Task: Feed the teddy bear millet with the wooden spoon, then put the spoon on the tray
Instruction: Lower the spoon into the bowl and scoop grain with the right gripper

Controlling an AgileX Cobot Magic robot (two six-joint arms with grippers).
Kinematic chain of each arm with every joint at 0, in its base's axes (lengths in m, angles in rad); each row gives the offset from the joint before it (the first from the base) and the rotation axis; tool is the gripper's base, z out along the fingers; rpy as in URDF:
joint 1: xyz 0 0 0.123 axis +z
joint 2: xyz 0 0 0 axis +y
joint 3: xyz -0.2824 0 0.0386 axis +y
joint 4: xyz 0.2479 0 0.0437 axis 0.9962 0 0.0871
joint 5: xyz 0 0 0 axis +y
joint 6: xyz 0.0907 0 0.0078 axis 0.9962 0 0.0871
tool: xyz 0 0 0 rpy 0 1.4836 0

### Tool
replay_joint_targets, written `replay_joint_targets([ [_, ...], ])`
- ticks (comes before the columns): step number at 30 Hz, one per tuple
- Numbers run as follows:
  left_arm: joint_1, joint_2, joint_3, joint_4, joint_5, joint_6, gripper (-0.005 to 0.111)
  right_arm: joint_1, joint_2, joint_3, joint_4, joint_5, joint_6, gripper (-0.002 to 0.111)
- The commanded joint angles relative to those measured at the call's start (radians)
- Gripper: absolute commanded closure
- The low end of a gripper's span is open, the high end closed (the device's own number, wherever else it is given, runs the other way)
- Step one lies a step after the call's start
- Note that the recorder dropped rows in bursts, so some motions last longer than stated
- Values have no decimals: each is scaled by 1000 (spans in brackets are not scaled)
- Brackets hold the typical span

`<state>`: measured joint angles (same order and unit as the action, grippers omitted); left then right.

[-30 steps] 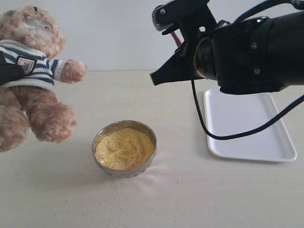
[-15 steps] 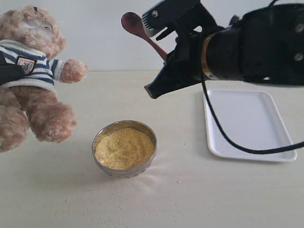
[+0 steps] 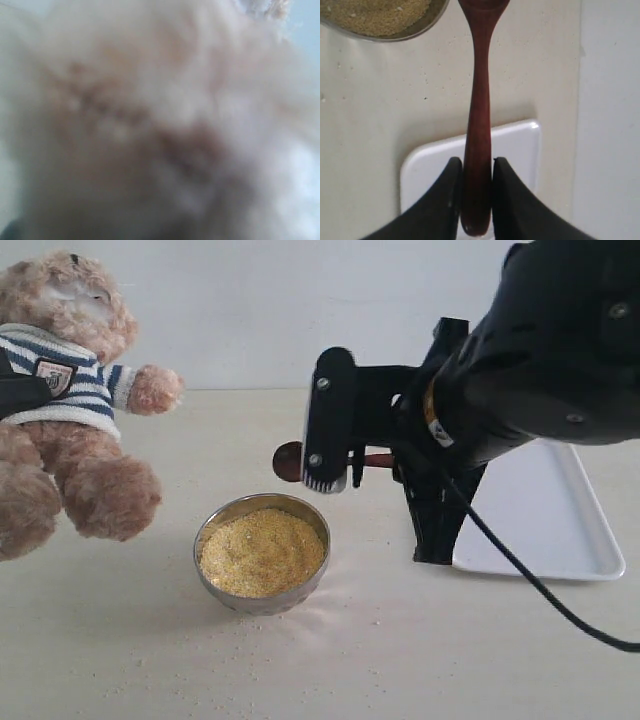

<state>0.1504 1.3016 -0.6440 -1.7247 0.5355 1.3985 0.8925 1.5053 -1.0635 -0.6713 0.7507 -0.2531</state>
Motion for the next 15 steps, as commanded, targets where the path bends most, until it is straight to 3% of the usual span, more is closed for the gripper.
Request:
replay_joint_targets([
  [1,3,-11,3,-20,14,8,102,108,65,-63,-170,135,-27,108],
  [6,3,-11,3,-20,14,8,102,164,174,-112,-276,264,-48,108],
  [15,3,-11,3,-12,19,8,102,209,214,-125,-283,261,58,108],
])
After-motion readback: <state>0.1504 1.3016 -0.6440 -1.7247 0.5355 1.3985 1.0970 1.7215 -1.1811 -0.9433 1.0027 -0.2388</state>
